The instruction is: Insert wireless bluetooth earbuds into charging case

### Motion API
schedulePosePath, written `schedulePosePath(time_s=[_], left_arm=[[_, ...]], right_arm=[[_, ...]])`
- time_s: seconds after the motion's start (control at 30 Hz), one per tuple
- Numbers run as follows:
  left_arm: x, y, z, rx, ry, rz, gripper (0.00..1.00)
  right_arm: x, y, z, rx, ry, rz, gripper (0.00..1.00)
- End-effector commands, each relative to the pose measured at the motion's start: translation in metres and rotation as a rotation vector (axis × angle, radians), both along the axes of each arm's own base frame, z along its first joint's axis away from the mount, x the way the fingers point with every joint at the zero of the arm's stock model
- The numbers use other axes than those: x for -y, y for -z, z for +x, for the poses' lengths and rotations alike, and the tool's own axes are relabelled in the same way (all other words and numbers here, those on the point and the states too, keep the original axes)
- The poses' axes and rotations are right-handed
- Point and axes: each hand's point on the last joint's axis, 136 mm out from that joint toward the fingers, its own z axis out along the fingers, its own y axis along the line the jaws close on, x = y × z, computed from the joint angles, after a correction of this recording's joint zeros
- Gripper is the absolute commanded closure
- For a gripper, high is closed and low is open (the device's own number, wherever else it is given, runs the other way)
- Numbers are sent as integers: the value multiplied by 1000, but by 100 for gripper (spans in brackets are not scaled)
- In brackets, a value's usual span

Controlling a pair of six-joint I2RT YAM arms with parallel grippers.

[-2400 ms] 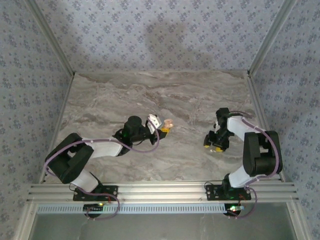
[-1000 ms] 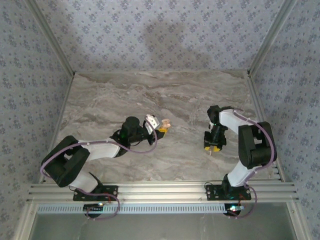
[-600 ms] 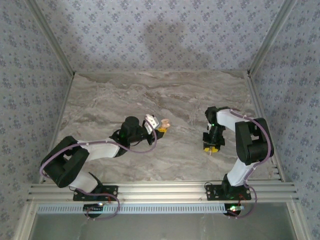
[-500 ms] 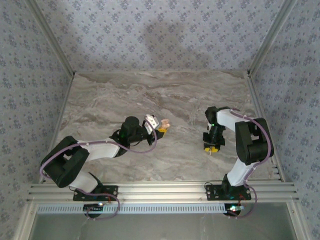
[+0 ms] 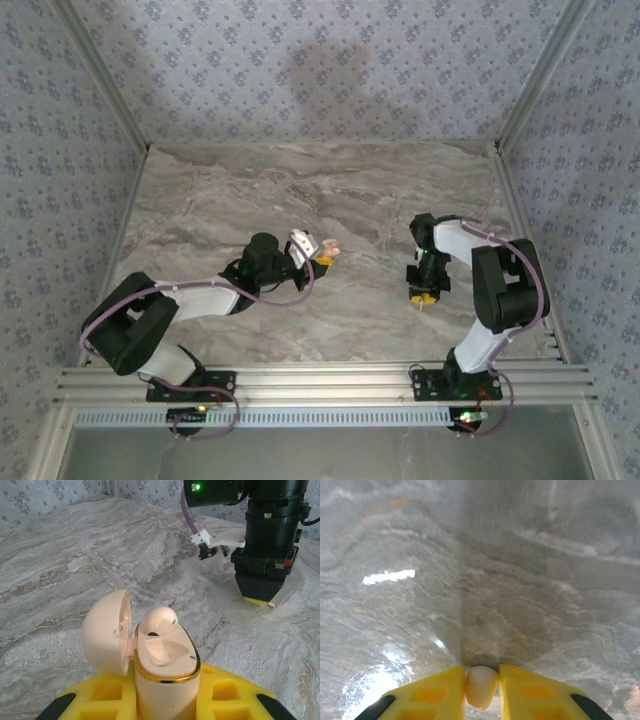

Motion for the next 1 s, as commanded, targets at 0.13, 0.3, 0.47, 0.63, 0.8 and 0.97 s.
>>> schedulePosePath(time_s=[0.13,0.3,0.47,0.63,0.8,0.97], left_arm=[[5,-8,-2,15,33,-21,88],[10,-3,-4,4,53,-24,88],[20,4,-8,-1,89,-30,88],[33,7,-11,6,135,-46,88],[44,6,-10,13,173,-57,88],[53,3,-8,24,198,-66,88]], right_arm=[[-1,-13,26,232,-7,13,78],[-11,-26,35,370,6,87,78],[-39,-53,54,614,-38,244,78],[-60,-93,66,867,-66,398,78],[-75,-129,65,1048,-131,508,78],[-89,-154,61,1140,-203,609,78]])
